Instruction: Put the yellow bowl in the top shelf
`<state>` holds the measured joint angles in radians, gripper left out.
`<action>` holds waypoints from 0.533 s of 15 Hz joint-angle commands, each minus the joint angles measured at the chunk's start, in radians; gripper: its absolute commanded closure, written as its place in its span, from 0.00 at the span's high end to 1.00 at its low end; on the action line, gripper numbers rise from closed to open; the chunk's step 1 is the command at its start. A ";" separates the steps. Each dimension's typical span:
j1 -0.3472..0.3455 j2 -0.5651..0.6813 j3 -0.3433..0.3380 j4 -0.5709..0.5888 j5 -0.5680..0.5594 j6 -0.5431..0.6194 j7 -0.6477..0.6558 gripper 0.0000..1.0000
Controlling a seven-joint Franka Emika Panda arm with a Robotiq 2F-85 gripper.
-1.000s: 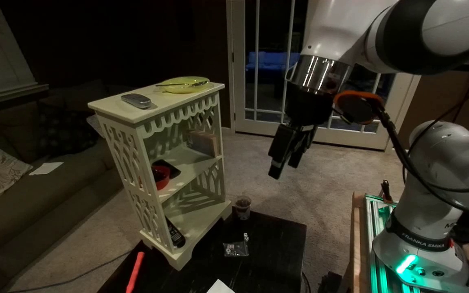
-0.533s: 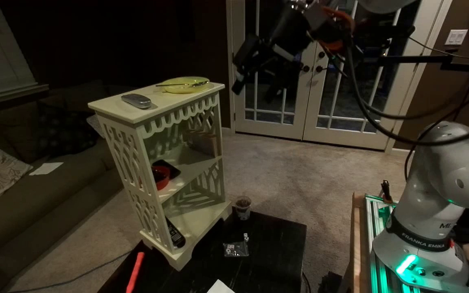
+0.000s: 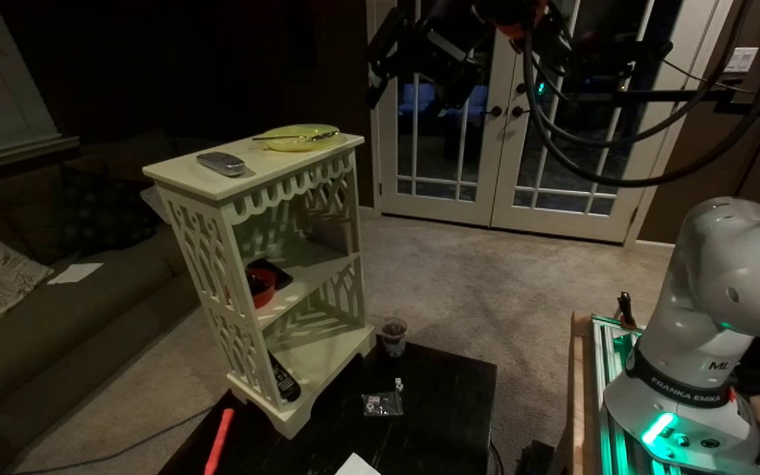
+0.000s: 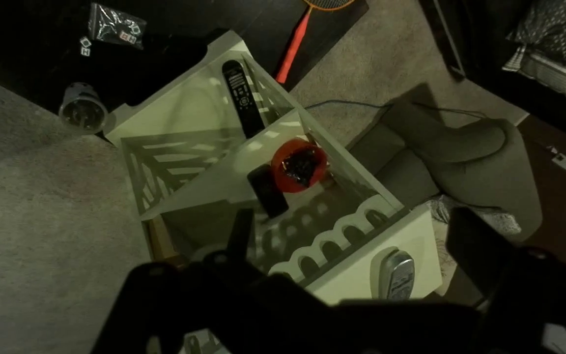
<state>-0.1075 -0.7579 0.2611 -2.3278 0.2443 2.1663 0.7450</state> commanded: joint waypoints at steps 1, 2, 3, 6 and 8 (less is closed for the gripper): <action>-0.090 0.079 0.059 0.031 -0.098 0.070 0.173 1.00; -0.121 0.122 0.075 0.047 -0.141 0.092 0.218 1.00; -0.153 0.162 0.091 0.060 -0.185 0.121 0.267 1.00; -0.246 0.299 0.141 0.129 -0.343 0.159 0.462 1.00; -0.341 0.370 0.210 0.204 -0.399 0.125 0.582 1.00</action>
<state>-0.3357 -0.5169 0.3830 -2.2591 -0.0670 2.3228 1.1560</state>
